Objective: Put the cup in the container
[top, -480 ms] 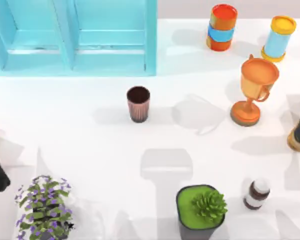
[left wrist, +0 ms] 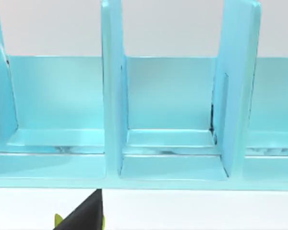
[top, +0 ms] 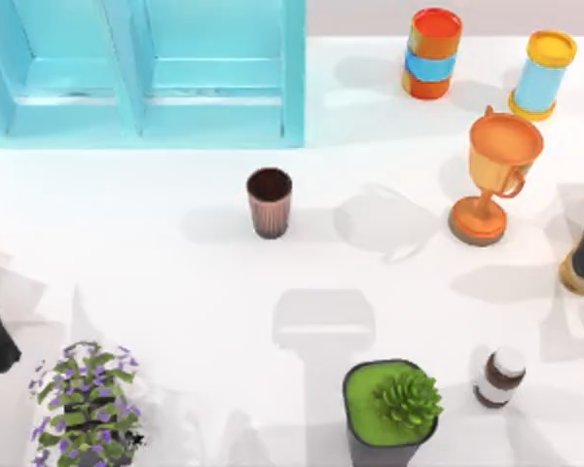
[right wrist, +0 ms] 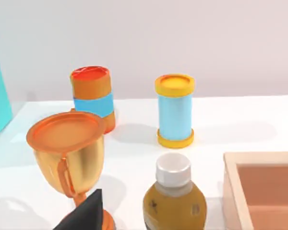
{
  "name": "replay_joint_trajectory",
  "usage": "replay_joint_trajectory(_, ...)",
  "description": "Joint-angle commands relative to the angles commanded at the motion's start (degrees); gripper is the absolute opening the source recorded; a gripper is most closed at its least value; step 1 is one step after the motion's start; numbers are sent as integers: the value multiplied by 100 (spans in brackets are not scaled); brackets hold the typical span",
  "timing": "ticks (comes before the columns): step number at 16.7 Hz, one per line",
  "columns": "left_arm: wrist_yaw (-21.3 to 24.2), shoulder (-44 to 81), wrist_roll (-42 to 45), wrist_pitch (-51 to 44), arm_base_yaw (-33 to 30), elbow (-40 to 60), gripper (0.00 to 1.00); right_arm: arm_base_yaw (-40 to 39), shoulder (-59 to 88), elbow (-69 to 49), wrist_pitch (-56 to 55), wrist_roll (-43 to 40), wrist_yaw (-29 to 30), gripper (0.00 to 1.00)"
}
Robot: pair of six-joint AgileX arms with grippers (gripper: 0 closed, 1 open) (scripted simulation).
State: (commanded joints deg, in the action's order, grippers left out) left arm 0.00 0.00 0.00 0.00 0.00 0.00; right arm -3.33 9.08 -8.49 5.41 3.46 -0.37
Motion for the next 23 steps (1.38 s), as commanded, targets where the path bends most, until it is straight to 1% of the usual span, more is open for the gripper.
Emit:
replay_joint_trajectory(5, 0, 0, 0, 0, 0, 0, 100, -621, 1971, -1617, 1258, 594, 37, 100)
replay_joint_trajectory(10, 0, 0, 0, 0, 0, 0, 100, -1396, 4703, -3683, 3047, 1260, 194, 100)
replay_joint_trajectory(17, 0, 0, 0, 0, 0, 0, 100, -2453, 8860, -7117, 5645, 2199, 584, 100)
replay_joint_trajectory(20, 0, 0, 0, 0, 0, 0, 100, -2831, 10416, -8742, 6524, 2600, 772, 100)
replay_joint_trajectory(23, 0, 0, 0, 0, 0, 0, 100, -3154, 11693, -10395, 7172, 2983, 942, 100)
